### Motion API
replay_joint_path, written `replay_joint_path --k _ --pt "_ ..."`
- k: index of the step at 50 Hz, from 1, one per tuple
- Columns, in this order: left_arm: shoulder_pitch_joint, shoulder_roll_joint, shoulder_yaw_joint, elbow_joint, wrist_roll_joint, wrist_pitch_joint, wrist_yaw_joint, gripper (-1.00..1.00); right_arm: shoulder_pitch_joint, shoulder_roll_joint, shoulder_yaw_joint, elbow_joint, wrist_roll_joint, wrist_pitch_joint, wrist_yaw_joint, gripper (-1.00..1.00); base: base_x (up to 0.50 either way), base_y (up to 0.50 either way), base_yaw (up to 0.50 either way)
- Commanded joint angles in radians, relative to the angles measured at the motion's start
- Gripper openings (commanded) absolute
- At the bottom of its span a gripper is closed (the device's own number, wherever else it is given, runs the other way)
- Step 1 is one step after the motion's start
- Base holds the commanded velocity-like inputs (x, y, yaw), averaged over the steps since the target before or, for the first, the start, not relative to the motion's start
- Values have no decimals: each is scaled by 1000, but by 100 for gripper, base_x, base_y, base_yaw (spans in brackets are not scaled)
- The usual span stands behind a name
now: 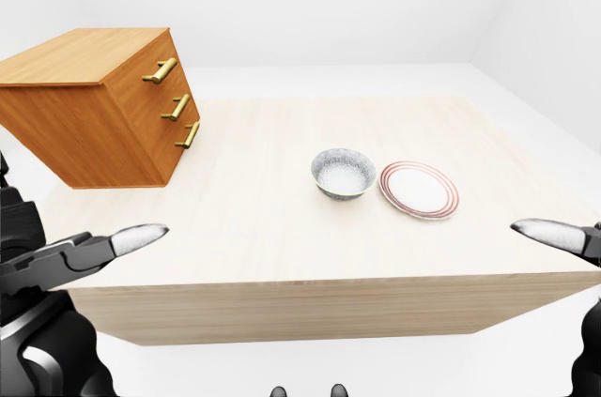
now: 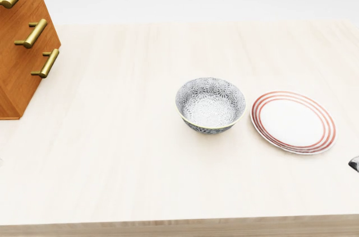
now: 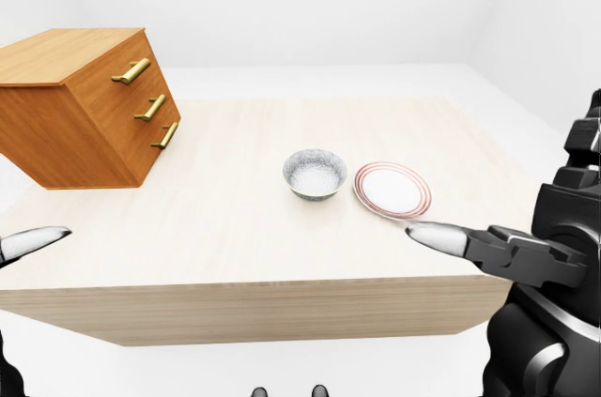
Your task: Put the bowl on top of the cabinet.
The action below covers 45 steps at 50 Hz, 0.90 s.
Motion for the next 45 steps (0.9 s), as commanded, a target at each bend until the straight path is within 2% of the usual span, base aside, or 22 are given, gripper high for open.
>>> replay_joint_path --k 1,7,9,15,19,32,41,45 --pt "-7 26 78 -91 -69 0 46 100 16 -75 -74 -83 122 0 -82 100 0 0 0" --pt "-9 35 93 -119 -93 0 59 100 8 -52 -68 -83 95 0 -59 100 8 0 0" --pt "-11 40 107 -133 -110 0 65 100 10 -46 -69 -83 90 0 -53 100 41 -4 0" --pt "-12 44 107 -143 -121 0 73 100 10 -45 -68 -83 87 0 -54 100 44 -5 0" --pt "-5 62 102 -145 -141 0 93 100 13 -47 -57 -83 78 0 -58 100 45 -5 0" --pt "-5 65 108 -145 -147 0 95 100 16 -28 -52 -83 51 0 -39 100 45 -5 0" --pt "-12 57 111 -145 -137 0 84 100 11 6 -43 -83 -16 0 4 100 0 0 0" --pt "-15 56 114 -145 -137 0 82 100 12 4 -40 -83 -17 0 5 100 0 36 0"
